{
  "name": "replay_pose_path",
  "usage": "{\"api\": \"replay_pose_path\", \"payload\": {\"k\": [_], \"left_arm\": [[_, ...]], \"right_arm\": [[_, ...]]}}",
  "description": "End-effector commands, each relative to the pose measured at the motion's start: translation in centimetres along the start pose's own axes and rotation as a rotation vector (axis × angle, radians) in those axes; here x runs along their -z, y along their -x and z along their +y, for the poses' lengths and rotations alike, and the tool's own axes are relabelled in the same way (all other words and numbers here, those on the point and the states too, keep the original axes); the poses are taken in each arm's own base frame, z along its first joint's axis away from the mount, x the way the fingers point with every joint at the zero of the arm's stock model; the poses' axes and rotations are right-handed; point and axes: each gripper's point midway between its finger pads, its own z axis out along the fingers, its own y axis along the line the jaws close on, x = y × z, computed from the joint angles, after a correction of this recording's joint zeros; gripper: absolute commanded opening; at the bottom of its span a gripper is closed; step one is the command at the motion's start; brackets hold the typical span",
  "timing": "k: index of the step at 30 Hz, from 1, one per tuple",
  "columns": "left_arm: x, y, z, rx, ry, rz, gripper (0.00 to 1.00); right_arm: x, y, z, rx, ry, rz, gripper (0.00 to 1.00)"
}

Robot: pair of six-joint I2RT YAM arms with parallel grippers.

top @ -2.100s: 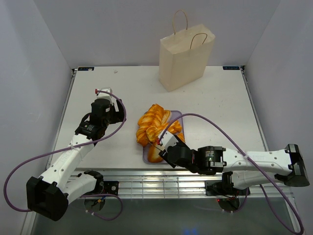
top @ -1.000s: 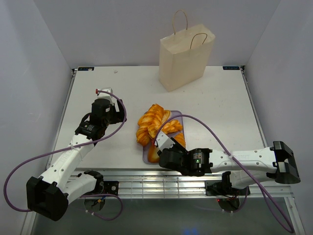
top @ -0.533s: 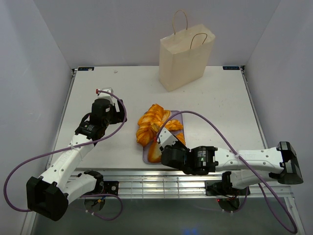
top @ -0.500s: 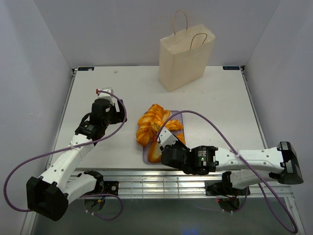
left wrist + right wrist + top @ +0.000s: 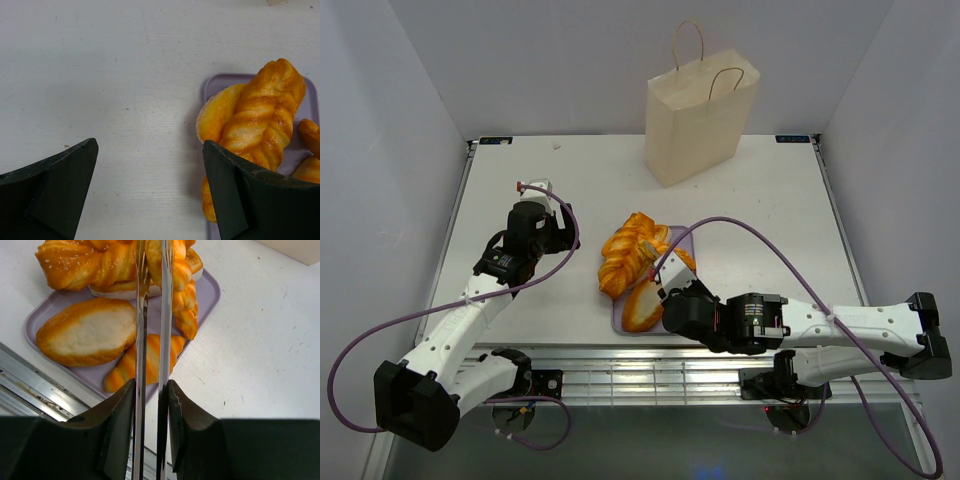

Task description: Place the fake bread into the paper bag

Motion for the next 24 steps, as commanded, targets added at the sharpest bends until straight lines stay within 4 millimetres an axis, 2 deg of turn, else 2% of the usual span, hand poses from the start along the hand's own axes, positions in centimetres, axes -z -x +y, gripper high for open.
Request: {"api": "replay_pose_path", "payload": {"k": [1,6,13,20,24], "left_arm": [[0.6,1.4,-0.8,-0.002,-0.032,-0.031,0.96],[0.7,1.3,-0.7,-0.004,-0.030,-0.030,0.96],[0.7,1.4,-0.8,-0.002,-0.035,-0.032,0.96],[0.8,1.5,-0.9,-0.001,-0.040,-0.035,0.96],[1.0,1.7,-0.9,0.002,-0.042,-0.042,0.96]], "right_arm": [[1.3,3.0,-1.8,-0.079,-0.047,-0.089,0.25],[1.9,4.1,-3.1,-0.123,-0.066,-0.120,0.21],[2.9,6.4,-5.2,-0.211,-0.050,-0.190,0.22],[1.9,8.1,-7.7,-0.275,-0.040,-0.230,0.22],[1.6,10.9,-9.3,-0.313,-0.011,-0.292,0.22]]}}
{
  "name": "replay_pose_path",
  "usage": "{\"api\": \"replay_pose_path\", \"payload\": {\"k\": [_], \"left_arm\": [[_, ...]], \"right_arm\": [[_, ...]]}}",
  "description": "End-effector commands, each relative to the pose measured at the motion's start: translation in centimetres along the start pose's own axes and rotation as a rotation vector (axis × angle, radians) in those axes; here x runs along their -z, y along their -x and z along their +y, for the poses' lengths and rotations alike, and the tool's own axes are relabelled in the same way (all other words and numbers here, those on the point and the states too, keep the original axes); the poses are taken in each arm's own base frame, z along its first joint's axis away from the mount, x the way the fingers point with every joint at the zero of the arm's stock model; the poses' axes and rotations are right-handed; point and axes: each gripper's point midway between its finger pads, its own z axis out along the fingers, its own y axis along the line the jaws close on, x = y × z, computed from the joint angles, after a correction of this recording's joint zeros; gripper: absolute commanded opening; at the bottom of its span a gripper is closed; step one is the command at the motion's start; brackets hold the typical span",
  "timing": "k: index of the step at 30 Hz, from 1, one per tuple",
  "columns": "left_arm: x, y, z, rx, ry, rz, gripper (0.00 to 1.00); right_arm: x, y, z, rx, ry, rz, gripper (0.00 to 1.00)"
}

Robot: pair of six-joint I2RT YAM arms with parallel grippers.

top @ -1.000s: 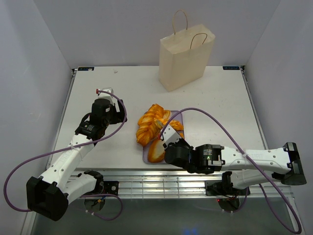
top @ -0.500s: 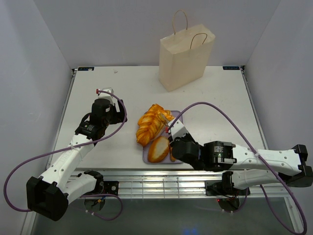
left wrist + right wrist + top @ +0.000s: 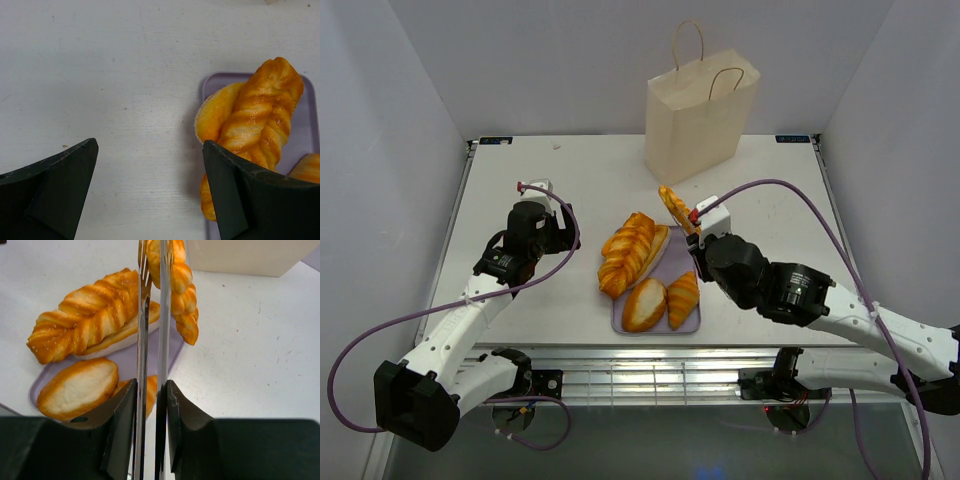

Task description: Place the fake bread into the paper bag

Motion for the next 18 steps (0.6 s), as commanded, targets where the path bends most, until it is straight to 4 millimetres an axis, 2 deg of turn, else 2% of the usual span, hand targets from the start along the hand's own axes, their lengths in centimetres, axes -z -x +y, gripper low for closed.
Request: {"api": "replay_pose_path", "payload": {"k": [1,2,4,5,8,9,11,12,14,17,18], "left_arm": [[0.9,1.7,-0.8,0.001,-0.031,-0.044,0.96],[1.0,1.8,-0.8,0.002,-0.032,-0.047,0.96],[1.0,1.8,-0.8,0.003,-0.032,-0.047,0.96],[1.0,1.8,-0.8,0.002,-0.035,-0.046,0.96],[1.1,1.8,-0.9,0.004,-0.041,-0.048,0.96],[1.1,1.8,-0.9,0.003,-0.042,-0.046,0.96],[1.1,1.8,-1.0,0.004,-0.044,-0.048,0.96],[1.1,1.8,-1.0,0.004,-0.045,-0.048,0.96],[1.1,1.8,-1.1,0.007,-0.048,-0.045,0.96],[1.1,1.8,-1.2,0.005,-0.055,-0.046,0.96],[1.1,1.8,-1.2,0.007,-0.056,-0.044,0.96]], "right_arm": [[0.3,7.0,-0.3,-0.096,0.071,-0.176,0.22],[0.7,8.6,-0.6,-0.110,0.077,-0.207,0.22],[0.3,10.4,-1.4,-0.106,0.070,-0.233,0.22],[0.8,12.3,-1.9,-0.120,0.071,-0.270,0.22],[0.0,15.2,-3.0,-0.119,0.077,-0.317,0.22],[0.2,17.2,-3.3,-0.131,0.080,-0.348,0.22],[-0.1,19.2,-4.4,-0.144,0.089,-0.388,0.22],[-0.1,20.9,-4.8,-0.153,0.091,-0.415,0.22],[-1.2,22.3,-5.7,-0.156,0.096,-0.431,0.22],[-0.7,25.4,-7.4,-0.169,0.097,-0.494,0.22],[-1.4,25.7,-7.6,-0.165,0.097,-0.492,0.22]]}}
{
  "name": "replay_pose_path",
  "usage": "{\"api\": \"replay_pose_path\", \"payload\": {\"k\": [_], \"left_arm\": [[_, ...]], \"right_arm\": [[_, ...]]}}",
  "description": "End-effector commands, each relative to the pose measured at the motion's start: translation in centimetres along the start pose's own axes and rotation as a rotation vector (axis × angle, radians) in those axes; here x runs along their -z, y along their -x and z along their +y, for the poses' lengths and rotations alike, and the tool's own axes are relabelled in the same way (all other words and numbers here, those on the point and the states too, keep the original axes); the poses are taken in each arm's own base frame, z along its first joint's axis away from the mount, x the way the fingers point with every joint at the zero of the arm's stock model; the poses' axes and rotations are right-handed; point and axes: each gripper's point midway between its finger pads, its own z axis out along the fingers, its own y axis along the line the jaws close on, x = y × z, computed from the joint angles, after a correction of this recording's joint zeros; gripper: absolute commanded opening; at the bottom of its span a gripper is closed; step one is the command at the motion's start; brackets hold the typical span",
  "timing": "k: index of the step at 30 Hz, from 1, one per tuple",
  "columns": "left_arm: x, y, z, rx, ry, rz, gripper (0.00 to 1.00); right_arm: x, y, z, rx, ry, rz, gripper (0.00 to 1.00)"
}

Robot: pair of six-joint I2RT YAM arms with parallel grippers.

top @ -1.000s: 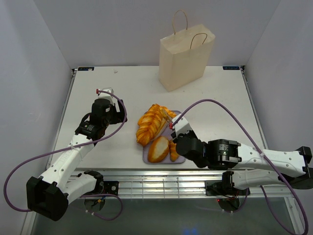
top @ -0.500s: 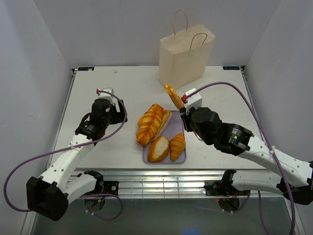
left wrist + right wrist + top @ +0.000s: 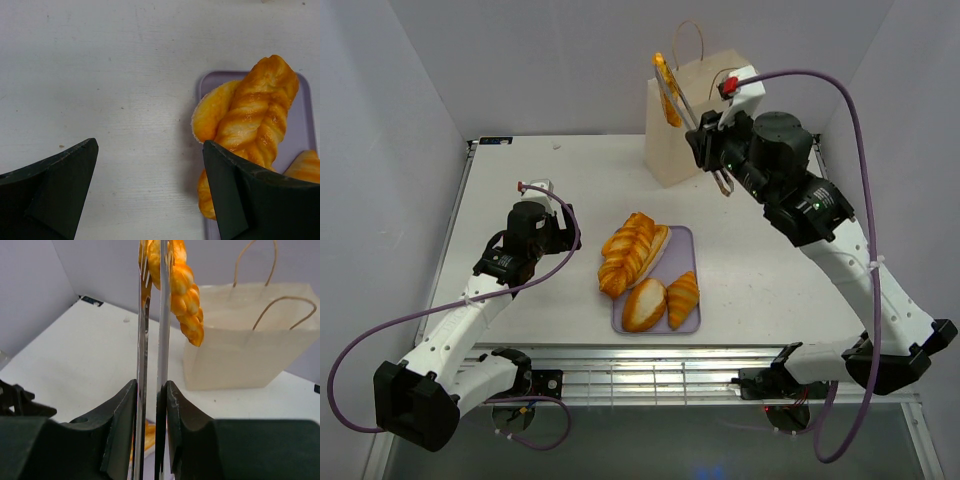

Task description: Place the fake bread into the paper bag

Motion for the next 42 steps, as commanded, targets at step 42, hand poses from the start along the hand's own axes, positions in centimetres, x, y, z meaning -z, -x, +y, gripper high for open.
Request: {"api": "replay_pose_path", "payload": {"k": [42], "left_arm": [[-0.6,0.3,-1.0,-0.017,-0.035,0.020,0.96]], "right_arm": [[-11.7,3.8,-18.1,-0.041,-0.038,-0.160,0.20]]}}
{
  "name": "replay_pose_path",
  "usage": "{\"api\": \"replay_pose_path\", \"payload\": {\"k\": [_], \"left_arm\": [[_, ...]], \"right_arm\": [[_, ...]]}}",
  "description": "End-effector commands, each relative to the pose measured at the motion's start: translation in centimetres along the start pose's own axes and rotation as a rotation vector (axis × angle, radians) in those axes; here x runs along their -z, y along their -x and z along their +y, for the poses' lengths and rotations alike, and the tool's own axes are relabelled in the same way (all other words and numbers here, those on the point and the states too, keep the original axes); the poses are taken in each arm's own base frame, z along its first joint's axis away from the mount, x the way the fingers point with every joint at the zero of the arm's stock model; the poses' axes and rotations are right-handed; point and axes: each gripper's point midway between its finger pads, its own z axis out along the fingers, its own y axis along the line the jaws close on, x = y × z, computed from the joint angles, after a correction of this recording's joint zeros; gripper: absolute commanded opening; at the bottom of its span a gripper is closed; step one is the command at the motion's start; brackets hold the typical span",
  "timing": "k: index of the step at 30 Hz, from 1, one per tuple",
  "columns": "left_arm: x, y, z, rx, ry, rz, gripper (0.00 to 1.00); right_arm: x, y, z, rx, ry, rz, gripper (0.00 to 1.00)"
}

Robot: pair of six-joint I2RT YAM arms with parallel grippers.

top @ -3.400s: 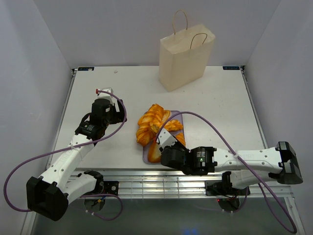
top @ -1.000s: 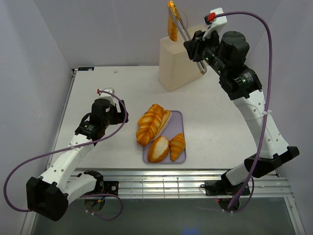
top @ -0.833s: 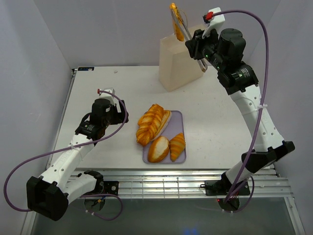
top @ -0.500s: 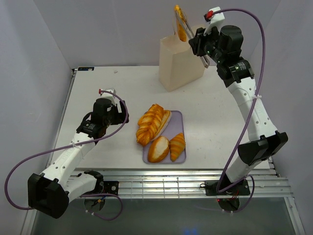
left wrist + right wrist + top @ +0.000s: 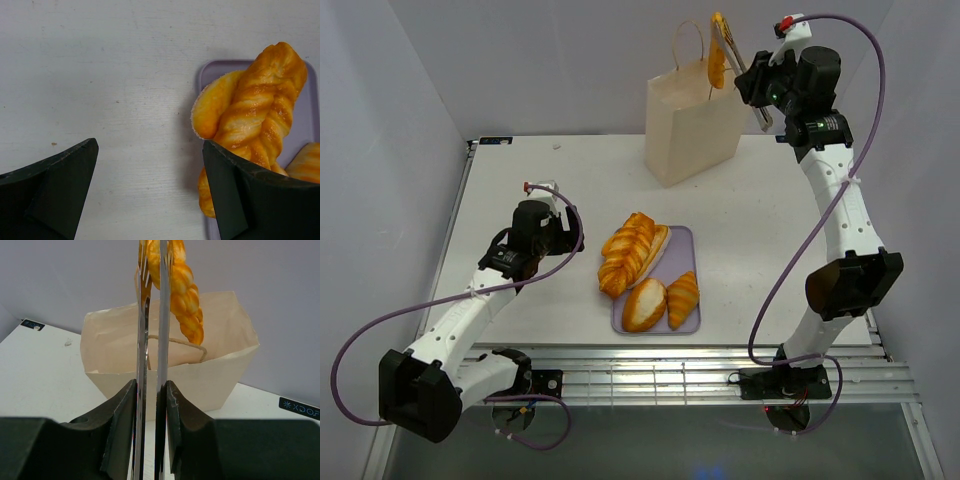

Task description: Place the fake bread into the paper bag

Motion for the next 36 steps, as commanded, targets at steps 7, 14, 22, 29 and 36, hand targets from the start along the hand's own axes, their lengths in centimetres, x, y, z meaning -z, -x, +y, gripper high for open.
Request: {"api": "replay_pose_path", "payload": {"k": [7,14,22,29,36], "left_arm": [[0.3,1.5,-0.5,-0.012,-0.010,-0.034,0.96],[0.1,1.3,-0.5,-0.015,-0.010,-0.024,0.96],[-0.1,1.0,-0.5,-0.017,-0.013,-0.014,0.96],[0.2,1.2,-0.4,-0.021,-0.010,-0.023,0.96],[0.3,1.4,-0.6,-0.020,-0.017,-0.030,0.96]], "right_arm": [[-0.6,3.3,-1.4,-0.004,0.017,-0.113,0.21],[-0.6,2.8,-3.1,-0.015,0.000,-0.104,0.22],[-1.1,-0.1,-3.9,-0.032,-0.005,-0.044,0.46],[-1.9,-0.7,-3.6,-0.065,0.031,-0.028,0.50],[-1.1,0.9,-2.7,-0.082,0.056,-0.048,0.51]]}}
